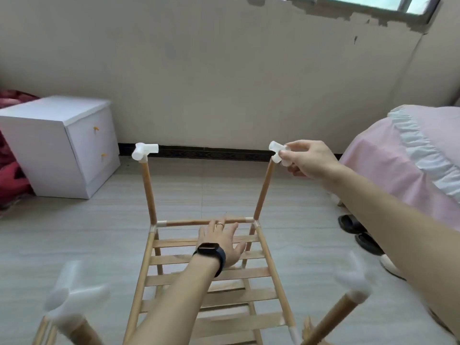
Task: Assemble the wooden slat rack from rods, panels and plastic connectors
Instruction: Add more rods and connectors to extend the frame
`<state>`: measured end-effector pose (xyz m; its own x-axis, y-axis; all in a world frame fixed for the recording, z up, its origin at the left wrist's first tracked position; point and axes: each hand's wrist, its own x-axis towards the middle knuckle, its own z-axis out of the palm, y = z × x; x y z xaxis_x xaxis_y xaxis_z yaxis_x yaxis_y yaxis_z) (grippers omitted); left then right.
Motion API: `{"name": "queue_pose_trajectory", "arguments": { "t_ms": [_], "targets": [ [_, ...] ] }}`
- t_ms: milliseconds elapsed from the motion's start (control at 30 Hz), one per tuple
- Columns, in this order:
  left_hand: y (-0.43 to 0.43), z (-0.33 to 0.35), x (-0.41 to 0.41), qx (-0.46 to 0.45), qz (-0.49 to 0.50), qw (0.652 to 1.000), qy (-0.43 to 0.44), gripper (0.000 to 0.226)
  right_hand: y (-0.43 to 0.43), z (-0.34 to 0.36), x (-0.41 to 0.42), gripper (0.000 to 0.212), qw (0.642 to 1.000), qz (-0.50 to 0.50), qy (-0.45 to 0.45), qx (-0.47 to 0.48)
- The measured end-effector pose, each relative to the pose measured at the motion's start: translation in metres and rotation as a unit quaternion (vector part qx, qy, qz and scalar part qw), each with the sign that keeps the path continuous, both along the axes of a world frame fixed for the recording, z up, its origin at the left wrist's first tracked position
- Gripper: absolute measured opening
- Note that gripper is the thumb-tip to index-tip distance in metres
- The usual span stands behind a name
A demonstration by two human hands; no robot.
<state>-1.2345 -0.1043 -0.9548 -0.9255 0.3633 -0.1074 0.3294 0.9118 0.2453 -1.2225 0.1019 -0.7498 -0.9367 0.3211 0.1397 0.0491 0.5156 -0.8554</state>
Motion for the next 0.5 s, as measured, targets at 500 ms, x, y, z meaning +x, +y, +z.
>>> {"name": "queue_pose_trajectory", "arguments": {
  "t_ms": [500],
  "targets": [
    [-0.001, -0.076, -0.008, -0.076, -0.006, 0.997, -0.031, 0.070, 0.004, -0.016, -0.059, 0.002, 0.998, -0.053, -0.010, 0.022]
  ]
}}
